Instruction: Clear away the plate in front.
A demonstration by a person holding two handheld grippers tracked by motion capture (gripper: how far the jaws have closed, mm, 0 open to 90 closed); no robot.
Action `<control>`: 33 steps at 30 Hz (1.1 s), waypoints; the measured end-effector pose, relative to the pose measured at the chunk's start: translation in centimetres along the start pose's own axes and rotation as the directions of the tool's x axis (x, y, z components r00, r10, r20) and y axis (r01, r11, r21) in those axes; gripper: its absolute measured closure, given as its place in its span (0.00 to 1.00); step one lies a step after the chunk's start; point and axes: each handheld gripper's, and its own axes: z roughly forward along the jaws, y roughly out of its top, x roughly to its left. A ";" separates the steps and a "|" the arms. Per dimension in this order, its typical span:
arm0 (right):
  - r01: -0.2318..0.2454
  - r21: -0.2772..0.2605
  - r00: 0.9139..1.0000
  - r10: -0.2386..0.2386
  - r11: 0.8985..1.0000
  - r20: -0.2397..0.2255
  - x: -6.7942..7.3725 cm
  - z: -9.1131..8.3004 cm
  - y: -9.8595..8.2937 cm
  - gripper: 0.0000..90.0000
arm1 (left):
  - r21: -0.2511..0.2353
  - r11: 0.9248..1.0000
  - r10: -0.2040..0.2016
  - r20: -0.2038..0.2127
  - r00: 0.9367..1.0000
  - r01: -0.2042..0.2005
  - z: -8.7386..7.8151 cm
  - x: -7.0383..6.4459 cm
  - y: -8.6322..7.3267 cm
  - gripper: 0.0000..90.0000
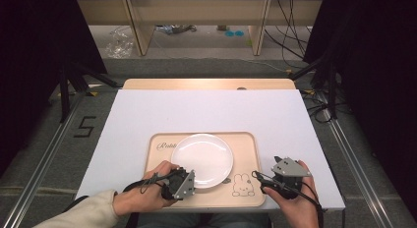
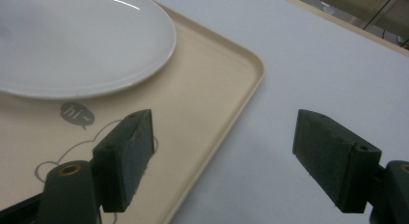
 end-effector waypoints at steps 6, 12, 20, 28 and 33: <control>-0.002 0.000 1.000 0.002 1.000 0.000 0.0 0.0 0.0 0.26 | -0.115 0.988 -0.104 0.034 0.994 0.107 -1.0 0.9 -0.5 0.44; -0.003 -0.002 1.000 0.003 1.000 0.000 0.0 0.0 0.0 0.26 | -0.226 0.958 -0.170 0.037 0.985 0.174 -2.0 1.9 -1.4 0.39; -0.005 -0.002 1.000 0.005 1.000 0.001 0.0 0.0 0.0 0.26 | -0.283 0.931 -0.234 0.015 0.972 0.229 -3.1 2.8 -2.1 0.32; -0.011 -0.011 1.000 0.011 1.000 0.000 -0.1 0.0 0.0 0.25 | -0.354 0.870 -0.359 0.024 0.933 0.343 -3.9 2.9 -3.3 0.25; -0.020 -0.017 1.000 0.020 1.000 -0.003 -0.1 -0.1 0.0 0.25 | -0.398 0.837 -0.411 -0.005 0.912 0.375 -4.6 3.0 -4.1 0.22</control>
